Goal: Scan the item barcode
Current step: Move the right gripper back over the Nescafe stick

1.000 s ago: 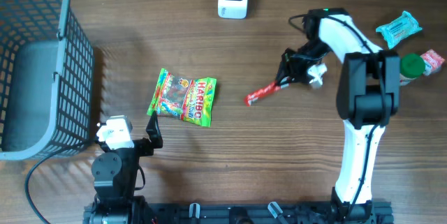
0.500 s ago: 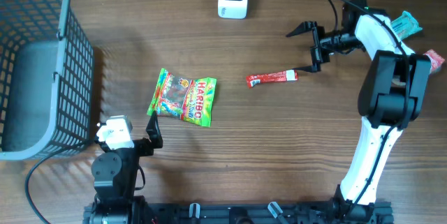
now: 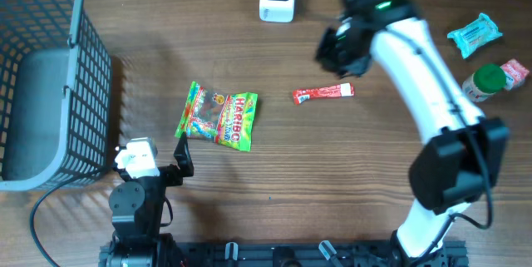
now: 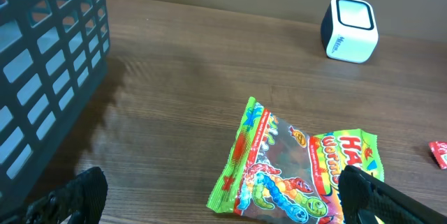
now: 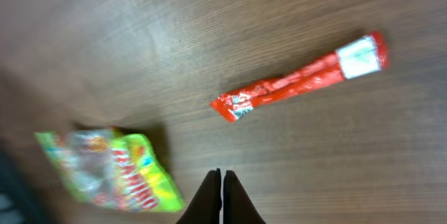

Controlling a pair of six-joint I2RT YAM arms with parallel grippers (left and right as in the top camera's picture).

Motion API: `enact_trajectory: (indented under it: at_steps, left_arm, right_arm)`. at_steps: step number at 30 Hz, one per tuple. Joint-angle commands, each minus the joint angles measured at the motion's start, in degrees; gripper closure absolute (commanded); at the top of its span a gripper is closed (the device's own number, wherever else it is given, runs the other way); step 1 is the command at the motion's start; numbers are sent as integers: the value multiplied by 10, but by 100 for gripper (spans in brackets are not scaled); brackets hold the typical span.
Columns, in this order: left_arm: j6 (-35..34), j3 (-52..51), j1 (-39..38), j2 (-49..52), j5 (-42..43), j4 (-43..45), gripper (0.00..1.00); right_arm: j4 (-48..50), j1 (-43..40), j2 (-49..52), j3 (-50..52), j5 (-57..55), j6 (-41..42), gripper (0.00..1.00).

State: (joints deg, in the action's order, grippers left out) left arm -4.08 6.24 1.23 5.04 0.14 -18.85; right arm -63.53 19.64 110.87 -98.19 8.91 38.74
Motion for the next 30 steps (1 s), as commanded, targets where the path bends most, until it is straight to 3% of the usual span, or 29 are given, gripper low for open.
enact_trajectory:
  at_steps: [1,6,12,26,30]
  left_arm:
    - [9,-5,-2,-1,7,2,0]
    - [9,-5,-2,-1,7,2,0]
    - [9,-5,-2,-1,7,2,0]
    - [9,-5,-2,-1,7,2,0]
    - [9,-5,-2,-1,7,2,0]
  right_arm:
    - [41,39,23,47,-123,-12,96]
    - [124,48,52,123,-131,-12,96]
    - [177,48,75,136,-120,-37,96]
    - [191,45,138,125,-49,-60,96]
    - [117,38,99,63,-49,-76,96]
